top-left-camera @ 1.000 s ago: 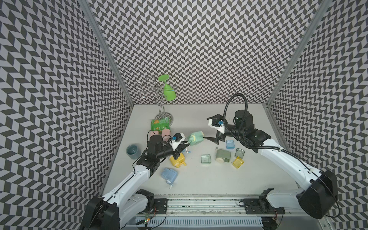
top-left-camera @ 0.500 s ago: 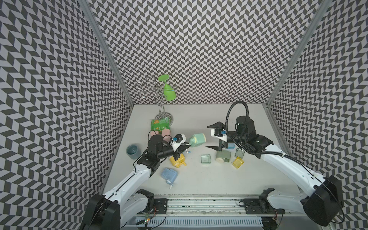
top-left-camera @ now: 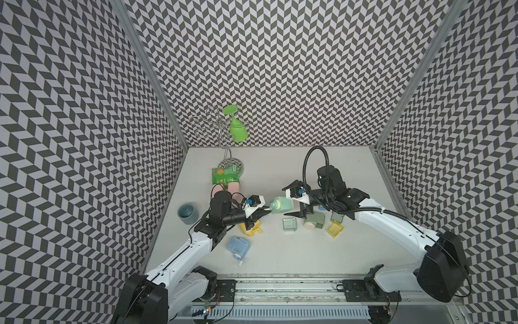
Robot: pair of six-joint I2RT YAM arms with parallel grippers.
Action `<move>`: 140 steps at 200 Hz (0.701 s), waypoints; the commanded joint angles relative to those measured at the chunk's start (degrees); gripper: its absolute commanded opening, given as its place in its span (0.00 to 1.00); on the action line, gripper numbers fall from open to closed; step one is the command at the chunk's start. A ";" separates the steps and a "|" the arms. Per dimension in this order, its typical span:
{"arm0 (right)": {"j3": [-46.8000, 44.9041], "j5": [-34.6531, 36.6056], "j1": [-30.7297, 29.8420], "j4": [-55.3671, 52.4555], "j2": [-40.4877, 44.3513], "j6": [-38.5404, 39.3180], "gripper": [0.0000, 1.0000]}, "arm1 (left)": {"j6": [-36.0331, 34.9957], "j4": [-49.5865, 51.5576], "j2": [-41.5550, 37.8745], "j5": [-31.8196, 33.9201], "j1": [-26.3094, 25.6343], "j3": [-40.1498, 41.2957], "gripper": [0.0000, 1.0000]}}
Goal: Put the tray back into the pencil sharpener
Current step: Place the pencil sharpener at the center of the board.
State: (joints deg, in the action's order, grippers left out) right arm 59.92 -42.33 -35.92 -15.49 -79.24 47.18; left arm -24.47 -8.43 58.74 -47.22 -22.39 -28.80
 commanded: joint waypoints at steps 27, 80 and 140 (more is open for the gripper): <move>2.98 -1.42 -1.07 -4.45 -2.40 3.00 0.80 | -2.29 0.34 -1.34 -3.98 -0.53 -0.08 0.00; 3.27 -2.46 -1.26 -5.96 -2.76 3.60 0.58 | -2.38 0.16 -0.82 -4.63 -0.72 -0.05 0.00; 4.34 -2.39 -1.31 -5.56 -1.74 1.89 0.17 | -0.59 0.43 -0.07 -2.26 -0.71 -1.26 0.49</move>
State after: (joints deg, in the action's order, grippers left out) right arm 62.19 -43.53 -36.86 -22.96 -81.78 50.00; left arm -25.93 -7.31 58.61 -50.00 -22.85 -28.80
